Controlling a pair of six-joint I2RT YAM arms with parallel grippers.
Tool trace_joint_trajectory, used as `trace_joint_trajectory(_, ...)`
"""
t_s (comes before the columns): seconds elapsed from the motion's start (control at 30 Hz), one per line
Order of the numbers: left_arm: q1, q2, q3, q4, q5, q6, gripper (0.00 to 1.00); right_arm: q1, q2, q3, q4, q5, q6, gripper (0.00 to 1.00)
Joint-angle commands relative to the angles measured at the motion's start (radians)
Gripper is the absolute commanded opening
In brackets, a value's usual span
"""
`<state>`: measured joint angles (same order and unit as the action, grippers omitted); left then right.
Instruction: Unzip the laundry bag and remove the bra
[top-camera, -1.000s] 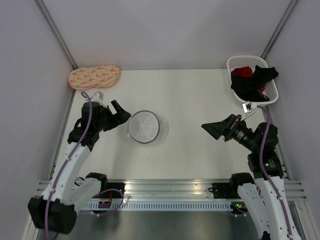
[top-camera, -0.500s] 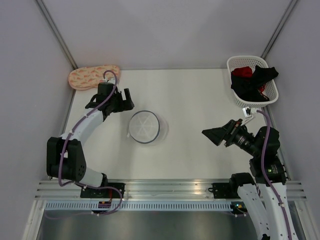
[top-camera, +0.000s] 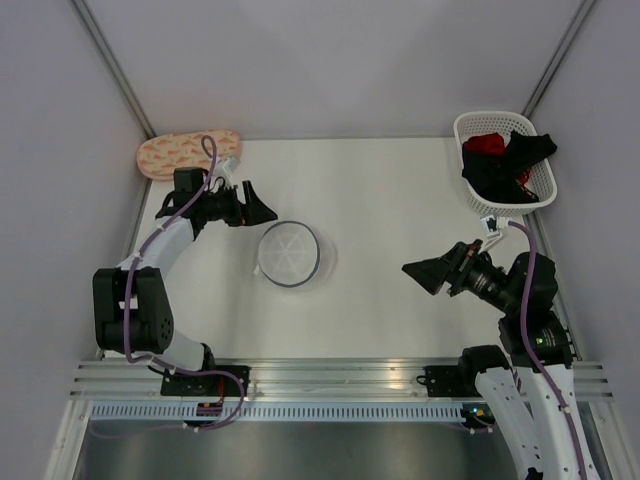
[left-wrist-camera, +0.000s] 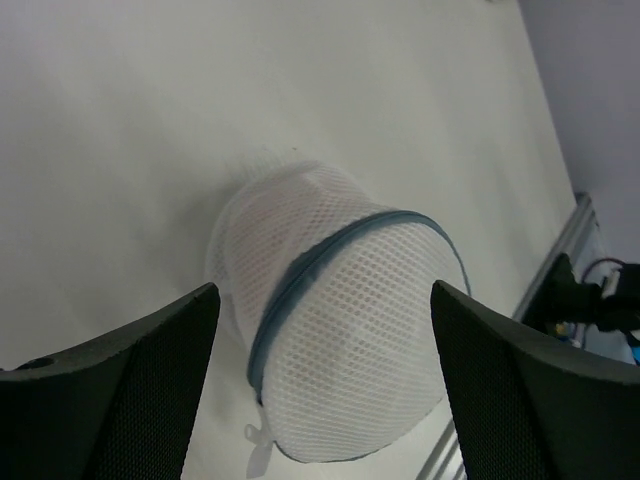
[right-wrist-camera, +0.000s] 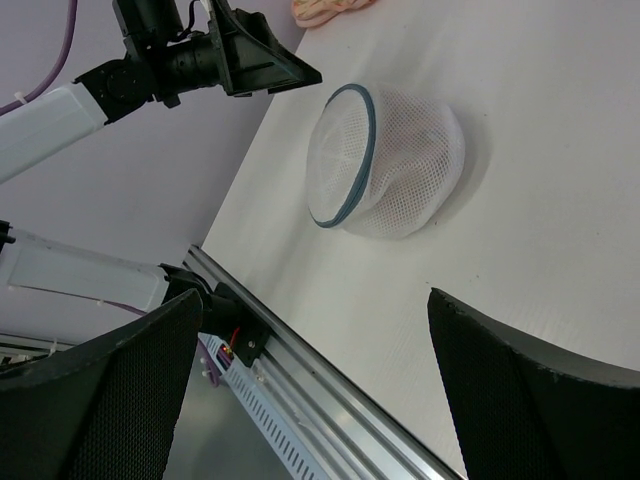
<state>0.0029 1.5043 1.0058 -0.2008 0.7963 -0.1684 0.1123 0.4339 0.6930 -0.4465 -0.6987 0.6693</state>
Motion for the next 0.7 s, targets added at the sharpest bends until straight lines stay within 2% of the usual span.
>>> trace_joint_trajectory(0.0, -0.006, 0.051, -0.006, 0.035, 0.303, 0.087, 0.89, 0.009, 0.006, 0.045, -0.029, 0.019, -0.023, 0.98)
trace_joint_trajectory(0.07, -0.01, 0.08, -0.004, 0.028, 0.336, 0.105, 0.89, 0.012, 0.009, 0.051, -0.038, 0.022, -0.027, 0.98)
trace_joint_trajectory(0.17, -0.018, 0.129, 0.016, -0.049, 0.21, 0.154, 0.86, 0.016, 0.009, 0.065, -0.052, 0.021, -0.033, 0.98)
trace_joint_trajectory(0.2, -0.023, 0.14, 0.025, -0.064, 0.119, 0.161, 0.84, 0.017, 0.011, 0.071, -0.061, 0.024, -0.036, 0.98)
trace_joint_trajectory(0.3, -0.034, 0.155, 0.036, -0.084, 0.037, 0.165, 0.78, 0.021, 0.005, 0.08, -0.086, 0.034, -0.056, 0.98)
trace_joint_trajectory(0.33, -0.037, 0.155, 0.042, -0.097, -0.003, 0.167, 0.73, 0.023, 0.003, 0.077, -0.084, 0.036, -0.056, 0.98)
trace_joint_trajectory(0.4, -0.037, 0.148, 0.037, -0.098, -0.013, 0.167, 0.69, 0.023, 0.002, 0.069, -0.08, 0.034, -0.051, 0.98)
trace_joint_trajectory(0.43, -0.038, 0.146, 0.036, -0.094, 0.015, 0.167, 0.64, 0.021, 0.0, 0.062, -0.08, 0.036, -0.05, 0.98)
trace_joint_trajectory(0.47, -0.04, 0.149, 0.037, -0.092, 0.042, 0.167, 0.38, 0.023, -0.004, 0.059, -0.075, 0.038, -0.048, 0.98)
trace_joint_trajectory(0.5, -0.043, 0.149, 0.037, -0.092, 0.084, 0.167, 0.2, 0.023, -0.004, 0.056, -0.074, 0.039, -0.047, 0.98)
trace_joint_trajectory(0.53, -0.044, 0.152, 0.037, -0.091, 0.096, 0.167, 0.06, 0.021, -0.006, 0.051, -0.074, 0.041, -0.043, 0.98)
trace_joint_trajectory(0.57, -0.053, 0.152, 0.034, -0.092, 0.112, 0.167, 0.02, 0.023, -0.009, 0.051, -0.069, 0.039, -0.042, 0.98)
trace_joint_trajectory(0.67, -0.075, 0.171, 0.042, -0.117, 0.184, 0.167, 0.02, 0.023, -0.017, 0.051, -0.07, 0.042, -0.04, 0.98)
